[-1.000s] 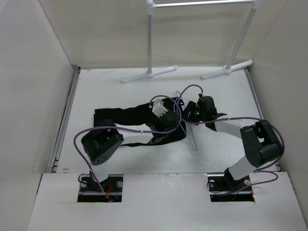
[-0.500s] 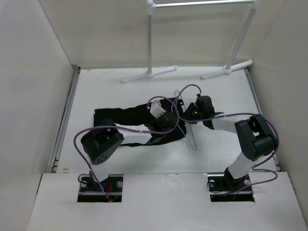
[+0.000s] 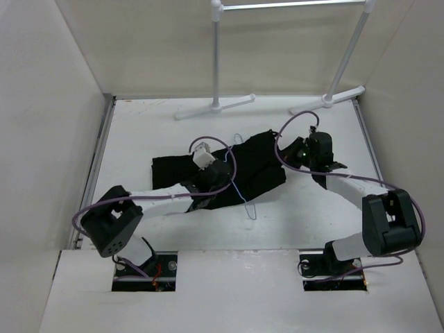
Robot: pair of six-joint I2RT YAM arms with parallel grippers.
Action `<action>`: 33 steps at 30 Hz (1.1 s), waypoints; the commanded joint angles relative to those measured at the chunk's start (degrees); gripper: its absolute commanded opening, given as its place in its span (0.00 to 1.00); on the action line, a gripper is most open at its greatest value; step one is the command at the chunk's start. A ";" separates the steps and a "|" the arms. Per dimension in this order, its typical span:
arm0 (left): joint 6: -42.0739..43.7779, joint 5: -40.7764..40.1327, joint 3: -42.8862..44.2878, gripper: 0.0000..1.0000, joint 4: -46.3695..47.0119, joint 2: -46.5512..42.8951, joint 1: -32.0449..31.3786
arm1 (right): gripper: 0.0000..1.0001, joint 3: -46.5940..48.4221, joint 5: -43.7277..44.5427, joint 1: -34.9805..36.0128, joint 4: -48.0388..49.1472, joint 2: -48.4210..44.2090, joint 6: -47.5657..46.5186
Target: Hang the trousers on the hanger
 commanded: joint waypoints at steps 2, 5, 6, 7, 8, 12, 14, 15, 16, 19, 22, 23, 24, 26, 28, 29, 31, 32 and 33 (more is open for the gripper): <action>8.03 -0.89 -3.40 0.02 -5.39 -6.72 3.38 | 0.10 -2.07 0.22 -3.76 -0.09 -2.89 0.40; 12.16 -1.06 -5.52 0.02 -9.17 -11.65 5.49 | 0.10 -2.69 0.22 -5.96 -0.52 -3.51 0.41; 13.13 -1.06 -5.78 0.02 -10.05 -12.88 6.11 | 0.10 -2.69 0.22 -6.41 -0.79 -3.42 0.32; 13.66 -0.80 -5.87 0.02 -10.50 -13.50 6.81 | 0.10 -2.60 0.31 -6.67 -1.14 -3.07 0.14; 14.02 -0.28 -5.44 0.02 -10.76 -13.68 6.99 | 0.11 -2.60 0.40 -6.76 -1.14 -2.55 -0.03; 15.69 -0.01 -1.06 0.02 -10.06 -11.76 4.90 | 0.12 -2.34 0.84 -6.41 -1.23 0.26 -0.30; 16.83 -0.45 1.15 0.02 -9.28 -10.18 3.05 | 0.12 -2.52 1.98 -6.24 -1.23 1.14 -0.30; 17.27 -0.45 1.94 0.02 -8.84 -9.56 2.34 | 0.12 -2.60 2.33 -6.06 -1.23 1.41 -0.47; 17.53 -0.45 2.82 0.02 -8.83 -9.12 1.55 | 0.13 -2.69 2.51 -6.06 -1.23 1.76 -0.65; 19.55 -2.02 4.93 0.02 -9.80 -8.41 0.67 | 0.16 -2.95 2.77 -6.06 -1.49 2.38 -0.74; 21.49 -3.70 7.30 0.02 -12.60 -8.50 0.58 | 0.33 -3.22 4.26 -5.97 -2.63 0.89 -0.74; 21.75 -3.61 8.53 0.02 -13.66 -8.93 0.49 | 0.46 -2.78 5.14 -5.97 -4.20 -0.42 -0.91; 21.76 -3.52 9.15 0.02 -14.19 -9.20 0.49 | 0.53 -2.43 5.49 -5.80 -5.35 -1.48 -1.09; 21.84 -3.35 11.17 0.02 -15.33 -10.25 0.23 | 0.64 -1.03 5.85 -4.57 -8.77 -4.98 -2.22; 21.76 -3.17 14.41 0.02 -17.35 -10.96 -0.04 | 0.70 0.20 6.63 -2.64 -12.37 -9.81 -3.81; 21.84 -3.17 17.39 0.02 -19.19 -11.13 -0.47 | 0.71 0.82 7.34 -1.33 -14.39 -12.62 -4.60; 22.45 -3.08 22.05 0.02 -21.65 -11.05 -1.18 | 0.70 1.70 7.87 1.92 -17.74 -18.07 -5.65; 23.42 -3.00 24.60 0.02 -22.62 -10.79 -1.53 | 0.67 2.14 7.44 4.20 -19.06 -20.62 -6.27; 24.73 -2.56 27.06 0.02 -23.24 -10.61 -1.79 | 0.62 2.66 7.08 6.49 -20.12 -23.26 -6.71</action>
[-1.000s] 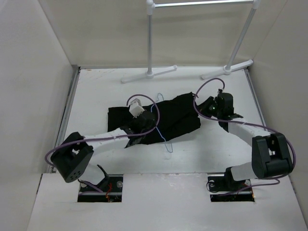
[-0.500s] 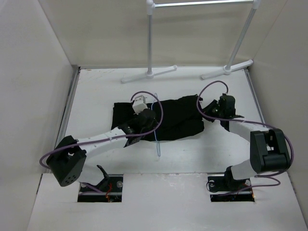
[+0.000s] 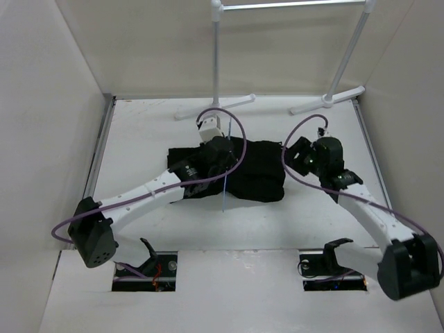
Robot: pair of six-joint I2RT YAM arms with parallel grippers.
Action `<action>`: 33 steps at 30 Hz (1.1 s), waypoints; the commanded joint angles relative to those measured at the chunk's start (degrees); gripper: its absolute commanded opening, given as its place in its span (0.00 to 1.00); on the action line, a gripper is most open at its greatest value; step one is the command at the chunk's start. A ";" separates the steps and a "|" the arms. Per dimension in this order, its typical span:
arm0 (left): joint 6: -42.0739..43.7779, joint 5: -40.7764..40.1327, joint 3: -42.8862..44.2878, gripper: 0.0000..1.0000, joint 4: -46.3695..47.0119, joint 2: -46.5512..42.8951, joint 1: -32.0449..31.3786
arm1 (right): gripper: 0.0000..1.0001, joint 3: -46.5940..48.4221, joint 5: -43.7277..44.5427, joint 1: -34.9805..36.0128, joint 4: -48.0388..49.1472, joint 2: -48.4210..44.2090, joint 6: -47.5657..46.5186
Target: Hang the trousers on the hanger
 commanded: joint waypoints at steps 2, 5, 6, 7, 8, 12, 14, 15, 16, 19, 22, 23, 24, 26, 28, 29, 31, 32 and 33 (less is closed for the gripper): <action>5.03 -0.28 13.01 0.02 -1.74 -2.41 -1.75 | 0.47 5.25 -0.64 10.16 -5.48 -10.98 -3.55; 7.32 0.07 18.99 0.01 -4.73 -1.62 -2.63 | 0.36 8.23 -0.73 18.51 -5.67 -16.26 -4.16; 7.59 0.33 20.14 0.01 -5.08 -1.53 -2.81 | 0.39 9.29 -0.47 20.97 -5.06 -17.15 -4.25; 7.76 0.51 20.85 0.01 -5.17 -1.44 -2.98 | 0.42 10.08 -0.29 22.65 -4.35 -17.42 -4.25; 7.85 0.69 21.20 0.01 -5.09 -1.36 -3.07 | 0.47 11.05 -0.38 24.58 -3.13 -17.51 -4.34; 7.94 1.04 21.56 0.01 -4.30 -0.83 -3.16 | 0.64 14.74 -0.55 29.17 1.88 -13.39 -4.87; 7.76 1.56 22.43 0.01 -4.21 -0.48 -3.33 | 0.64 16.15 -0.03 29.87 3.47 -10.40 -5.65; 7.85 1.57 22.87 0.01 -3.95 -0.30 -3.68 | 0.64 16.76 0.23 29.96 3.82 -9.08 -5.83; 7.94 1.57 23.31 0.01 -3.77 -0.21 -3.86 | 0.64 17.29 0.41 30.05 4.09 -7.85 -6.01; 7.59 1.74 23.75 0.01 -3.33 -0.21 -3.95 | 0.61 17.47 0.07 30.05 5.58 -5.30 -6.36; 7.24 1.83 24.28 0.01 -3.07 -0.30 -4.48 | 0.60 17.04 0.41 30.93 7.34 -3.63 -6.36; 7.06 1.83 24.28 0.01 -2.98 -0.39 -4.74 | 0.59 16.77 0.41 31.02 7.60 -3.36 -6.45; 6.97 1.74 24.28 0.01 -2.89 -0.56 -4.92 | 0.59 16.60 0.50 31.11 8.13 -2.92 -6.36; 6.45 1.57 24.11 0.01 -2.89 -0.91 -5.36 | 0.56 15.81 0.50 31.37 10.49 -2.22 -5.66; 6.27 1.13 23.76 0.01 -2.89 -1.09 -5.62 | 0.52 15.37 -0.55 31.63 13.65 -1.69 -4.00; 6.18 0.95 23.67 0.01 -2.80 -1.18 -5.71 | 0.47 15.10 -1.16 31.98 15.32 -1.25 -3.20; 6.09 0.78 23.49 0.02 -2.37 -1.53 -5.54 | 0.33 15.19 -1.78 32.34 16.39 -0.55 -2.06; 6.09 0.77 23.49 0.02 -2.28 -1.70 -5.45 | 0.27 15.10 -1.44 32.60 16.39 -0.46 -1.71; 5.92 0.60 23.49 0.02 -2.27 -1.97 -5.36 | 0.22 14.93 -1.08 32.78 16.31 -0.55 -1.53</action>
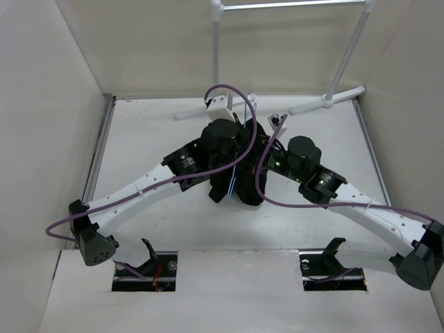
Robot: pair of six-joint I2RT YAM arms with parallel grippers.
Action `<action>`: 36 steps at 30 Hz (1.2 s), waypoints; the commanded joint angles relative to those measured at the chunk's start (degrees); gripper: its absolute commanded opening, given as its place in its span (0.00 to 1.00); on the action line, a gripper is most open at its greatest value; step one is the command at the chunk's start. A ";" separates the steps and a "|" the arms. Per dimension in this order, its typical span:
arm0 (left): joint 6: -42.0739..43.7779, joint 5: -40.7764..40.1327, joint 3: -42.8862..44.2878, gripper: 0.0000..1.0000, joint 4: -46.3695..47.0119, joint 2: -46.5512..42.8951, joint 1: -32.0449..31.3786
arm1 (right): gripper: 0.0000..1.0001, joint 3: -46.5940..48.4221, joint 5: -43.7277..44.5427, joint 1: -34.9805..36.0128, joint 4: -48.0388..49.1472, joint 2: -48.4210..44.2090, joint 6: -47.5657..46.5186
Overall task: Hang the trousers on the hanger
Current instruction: Place the trousers on the hanger, then place the hanger at the clothesline.
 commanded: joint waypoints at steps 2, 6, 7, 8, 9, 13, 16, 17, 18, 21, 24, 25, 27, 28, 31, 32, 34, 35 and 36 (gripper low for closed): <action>-0.66 -1.50 2.81 0.05 5.35 -3.61 0.15 | 0.14 -0.57 0.49 1.13 6.38 -1.03 2.71; -1.10 -2.29 1.59 0.22 7.11 -6.07 0.94 | 0.09 -0.49 1.64 0.87 6.21 -4.01 4.21; -1.10 -1.94 1.32 0.28 7.55 -6.86 1.29 | 0.08 -0.40 1.64 0.17 6.12 -4.54 4.65; -1.10 -1.77 1.06 0.32 7.99 -7.56 1.56 | 0.07 -0.05 1.12 -0.80 5.95 -4.90 4.91; -1.10 -1.68 0.53 0.38 8.51 -8.52 1.82 | 0.07 0.39 0.59 -2.20 5.33 -5.16 4.92; -0.93 -0.71 -2.10 0.52 10.27 -12.92 2.70 | 0.06 3.46 -1.34 -6.68 2.61 -4.38 4.22; -0.84 -0.36 -4.56 0.74 10.89 -16.26 3.23 | 0.06 6.97 -3.10 -10.02 1.55 -2.18 2.90; -0.75 -0.18 -5.44 1.00 10.98 -17.40 3.49 | 0.06 8.55 -3.80 -11.60 0.59 -1.30 2.29; -0.66 -0.01 -6.23 1.00 10.72 -18.54 3.93 | 0.06 10.57 -4.68 -13.36 -0.46 -0.34 1.76; -1.01 -0.36 -9.92 1.00 8.62 -22.32 5.77 | 0.05 17.33 -7.84 -18.98 -3.10 3.35 0.26; -2.41 -1.32 -14.57 1.00 5.11 -25.75 7.44 | 0.05 25.85 -11.71 -25.48 -5.04 9.67 -0.18; -3.03 -1.41 -16.15 1.00 3.87 -26.72 7.80 | 0.05 28.92 -13.20 -27.24 -5.48 12.13 0.08; -4.26 -1.50 -19.49 1.00 1.85 -28.48 8.67 | 0.04 35.25 -14.44 -30.06 -6.62 17.14 0.35; -5.14 -1.50 -21.16 1.00 1.06 -29.27 9.03 | 0.04 38.42 -14.88 -31.12 -7.41 19.60 0.35; -7.77 -0.80 -25.65 1.00 -0.44 -31.29 10.17 | 0.04 48.35 -15.41 -33.58 -9.87 27.07 0.52; -8.39 -0.54 -26.88 1.00 -0.62 -31.73 10.43 | 0.04 51.34 -15.41 -34.02 -10.75 29.44 0.78; -9.36 -0.10 -28.64 1.00 -1.15 -32.18 10.79 | 0.04 56.70 -15.41 -35.08 -11.81 33.58 1.14; -9.71 -0.01 -29.35 1.00 -1.32 -32.18 10.96 | 0.04 58.99 -15.41 -35.34 -12.07 35.34 1.23; -10.06 0.25 -29.96 1.00 -1.59 -32.26 11.14 | 0.04 61.10 -15.41 -35.78 -12.42 37.09 1.57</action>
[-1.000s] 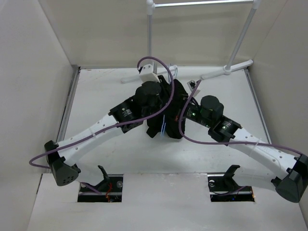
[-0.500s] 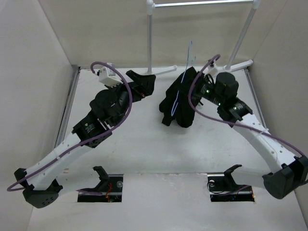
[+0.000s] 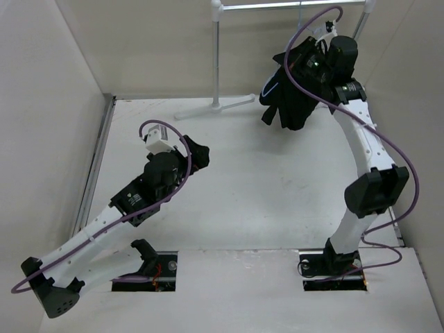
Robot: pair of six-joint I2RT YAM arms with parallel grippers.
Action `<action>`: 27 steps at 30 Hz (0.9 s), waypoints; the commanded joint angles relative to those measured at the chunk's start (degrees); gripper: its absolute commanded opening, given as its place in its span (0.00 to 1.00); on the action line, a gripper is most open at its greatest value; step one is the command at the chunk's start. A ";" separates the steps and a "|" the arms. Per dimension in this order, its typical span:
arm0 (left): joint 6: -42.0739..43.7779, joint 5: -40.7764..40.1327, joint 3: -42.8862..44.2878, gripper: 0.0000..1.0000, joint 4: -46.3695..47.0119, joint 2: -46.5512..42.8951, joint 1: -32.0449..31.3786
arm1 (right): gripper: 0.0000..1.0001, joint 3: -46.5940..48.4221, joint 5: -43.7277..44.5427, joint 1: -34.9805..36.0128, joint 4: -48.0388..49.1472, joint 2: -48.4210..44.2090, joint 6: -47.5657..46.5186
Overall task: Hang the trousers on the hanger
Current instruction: Place the hanger at the clothesline.
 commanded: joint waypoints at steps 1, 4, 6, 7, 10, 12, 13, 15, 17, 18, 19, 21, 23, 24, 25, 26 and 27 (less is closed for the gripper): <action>-2.59 0.71 -1.71 1.00 -0.12 -1.56 0.52 | 0.04 9.42 -2.49 -0.92 1.89 3.27 -0.48; -3.47 1.33 -3.46 1.00 -0.30 -1.56 0.60 | 0.03 13.91 -2.84 -2.06 1.28 6.97 0.49; -4.08 2.21 -4.43 1.00 -0.30 -1.56 0.87 | 0.03 16.20 -3.46 -2.68 1.19 8.73 0.58; -4.35 2.38 -4.87 1.00 -0.30 -1.56 0.95 | 0.03 17.08 -3.63 -2.86 1.10 9.26 0.67; -4.96 2.30 -6.10 1.00 -0.04 -1.47 1.22 | 0.03 18.76 -3.90 -3.56 1.10 10.05 0.75; -5.23 2.30 -6.63 1.00 0.23 -1.47 1.57 | 0.03 19.37 -3.90 -4.09 1.27 10.67 0.76; -5.32 2.39 -6.81 1.00 0.31 -1.21 1.83 | 0.03 19.90 -3.90 -4.44 1.10 11.36 0.93; -5.41 2.47 -6.98 1.00 0.31 -0.77 2.45 | 0.03 20.43 -4.07 -5.49 1.01 12.68 2.07; -5.49 2.91 -7.16 1.00 0.49 -0.42 2.80 | 0.02 20.52 -4.77 -6.55 1.01 13.39 3.21; -5.49 3.17 -7.16 1.00 0.58 -0.24 2.98 | 0.02 20.17 -5.04 -6.81 1.19 13.13 3.22; -5.49 3.26 -7.25 1.00 0.67 -0.06 3.06 | 0.02 19.47 -5.13 -6.90 1.53 12.52 3.04; -5.76 3.35 -7.34 1.00 1.02 0.29 3.15 | 0.02 19.29 -5.04 -7.16 1.98 12.08 2.87; -5.84 3.79 -7.42 1.00 1.37 0.90 3.15 | 0.02 20.25 -5.04 -7.52 2.07 12.51 3.30; -5.93 3.97 -7.42 1.00 1.54 1.17 3.24 | 0.02 20.95 -5.04 -7.87 1.72 13.12 3.57; -6.02 4.23 -7.42 1.00 1.89 1.43 3.24 | 0.02 21.30 -5.13 -8.04 1.54 13.56 4.18; -6.11 4.41 -7.51 1.00 2.24 1.61 3.24 | 0.02 21.22 -5.22 -8.39 1.54 13.83 4.62; -6.11 4.49 -7.60 1.00 2.51 1.87 3.24 | 0.02 21.05 -5.22 -8.48 1.54 14.09 4.71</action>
